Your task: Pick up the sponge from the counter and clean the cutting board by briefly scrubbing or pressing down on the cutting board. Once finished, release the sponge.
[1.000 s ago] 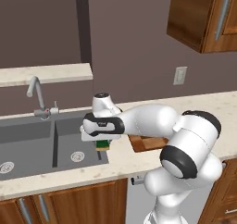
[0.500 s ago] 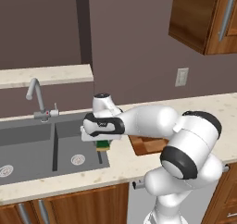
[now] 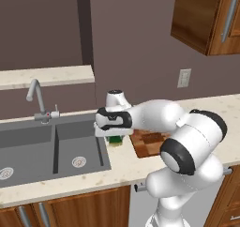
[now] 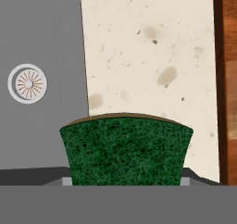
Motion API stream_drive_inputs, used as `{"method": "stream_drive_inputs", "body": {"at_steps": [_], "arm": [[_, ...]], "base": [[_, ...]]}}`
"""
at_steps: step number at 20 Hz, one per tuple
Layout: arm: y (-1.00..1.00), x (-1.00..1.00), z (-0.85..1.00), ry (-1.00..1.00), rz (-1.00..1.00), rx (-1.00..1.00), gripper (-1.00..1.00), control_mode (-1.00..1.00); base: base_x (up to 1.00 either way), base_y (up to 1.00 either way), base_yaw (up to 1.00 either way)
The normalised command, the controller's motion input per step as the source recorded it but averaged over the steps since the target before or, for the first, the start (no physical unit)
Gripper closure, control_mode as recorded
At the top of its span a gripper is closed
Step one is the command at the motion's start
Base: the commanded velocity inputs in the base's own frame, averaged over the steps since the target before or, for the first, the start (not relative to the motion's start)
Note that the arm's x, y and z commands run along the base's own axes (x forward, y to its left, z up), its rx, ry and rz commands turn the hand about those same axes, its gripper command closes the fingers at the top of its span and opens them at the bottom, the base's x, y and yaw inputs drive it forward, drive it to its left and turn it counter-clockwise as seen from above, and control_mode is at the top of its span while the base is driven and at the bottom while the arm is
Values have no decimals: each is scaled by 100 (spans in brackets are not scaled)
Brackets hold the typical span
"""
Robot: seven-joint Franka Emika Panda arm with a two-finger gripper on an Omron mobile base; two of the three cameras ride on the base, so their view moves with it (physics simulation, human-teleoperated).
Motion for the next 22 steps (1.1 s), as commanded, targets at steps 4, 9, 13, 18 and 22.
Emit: {"method": "stream_drive_inputs", "body": {"at_steps": [4,9,13,18,22], "arm": [[-99,18,0,0,1,0,100,-100],[-95,0,-1,0,1,0,100,-100],[-59,-6,0,0,1,0,100,-100],[-1,-5,-24,1,0,-2,100,-100],[0,-4,-58,0,0,-1,100,-100]], "base": [[0,0,0],[0,0,0],[0,0,0],[0,0,0],[0,0,0]]}}
